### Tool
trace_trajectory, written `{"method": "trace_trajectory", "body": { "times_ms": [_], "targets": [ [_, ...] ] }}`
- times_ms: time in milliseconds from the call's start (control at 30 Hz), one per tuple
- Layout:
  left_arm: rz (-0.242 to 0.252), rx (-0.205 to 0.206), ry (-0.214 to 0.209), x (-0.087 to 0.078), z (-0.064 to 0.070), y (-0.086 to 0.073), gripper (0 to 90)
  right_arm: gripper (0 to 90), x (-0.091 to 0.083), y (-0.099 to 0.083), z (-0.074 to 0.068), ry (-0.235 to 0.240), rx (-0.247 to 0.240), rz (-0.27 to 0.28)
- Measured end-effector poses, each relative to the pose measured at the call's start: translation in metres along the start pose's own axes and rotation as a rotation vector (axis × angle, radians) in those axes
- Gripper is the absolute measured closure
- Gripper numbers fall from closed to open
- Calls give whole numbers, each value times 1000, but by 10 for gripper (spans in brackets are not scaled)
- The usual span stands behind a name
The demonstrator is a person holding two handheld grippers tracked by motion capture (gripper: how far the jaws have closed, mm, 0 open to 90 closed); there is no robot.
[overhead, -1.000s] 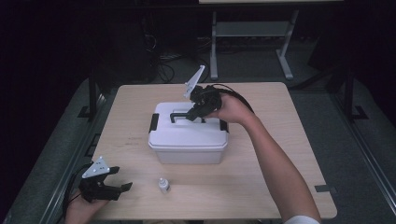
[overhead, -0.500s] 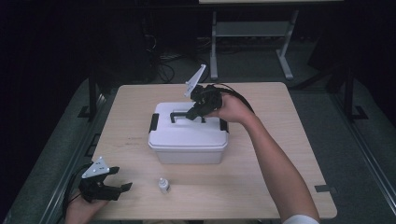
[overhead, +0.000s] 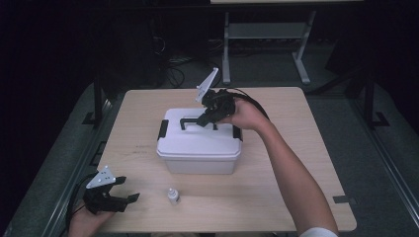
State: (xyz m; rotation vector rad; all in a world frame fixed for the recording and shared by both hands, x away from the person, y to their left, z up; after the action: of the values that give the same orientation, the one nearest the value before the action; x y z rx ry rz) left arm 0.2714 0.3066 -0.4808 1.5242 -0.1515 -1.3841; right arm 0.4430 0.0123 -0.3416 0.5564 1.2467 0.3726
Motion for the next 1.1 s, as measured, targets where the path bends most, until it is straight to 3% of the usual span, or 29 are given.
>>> {"method": "trace_trajectory", "body": {
  "times_ms": [267,400,533,833,1100],
  "targets": [
    [1,2,4,-2,0,0,172,841,-7,3,1,-12,9,31],
    [0,5,5,-2,1,1,173,842,-18,6,0,-22,14,72],
    [2,7,4,-1,2,2,172,842,-24,6,-1,-30,7,69],
    [7,16,13,-2,3,3,173,842,-53,3,-7,-66,-10,74],
    [0,15,11,-3,4,3,173,842,-93,-10,-12,-134,-16,61]
  ]
}}
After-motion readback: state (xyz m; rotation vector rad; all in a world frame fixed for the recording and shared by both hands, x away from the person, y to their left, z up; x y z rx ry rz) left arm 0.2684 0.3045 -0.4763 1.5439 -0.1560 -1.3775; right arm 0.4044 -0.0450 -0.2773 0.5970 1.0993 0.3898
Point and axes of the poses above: each handheld gripper's, and its own axes: x roughly forward along the jaws, y roughly out of its top, z roughly to its right, the point moved 6 cm from there along x, roughly forward along the jaws, and after that the axes turned 13 degrees about -y, right-handed, at the moved point
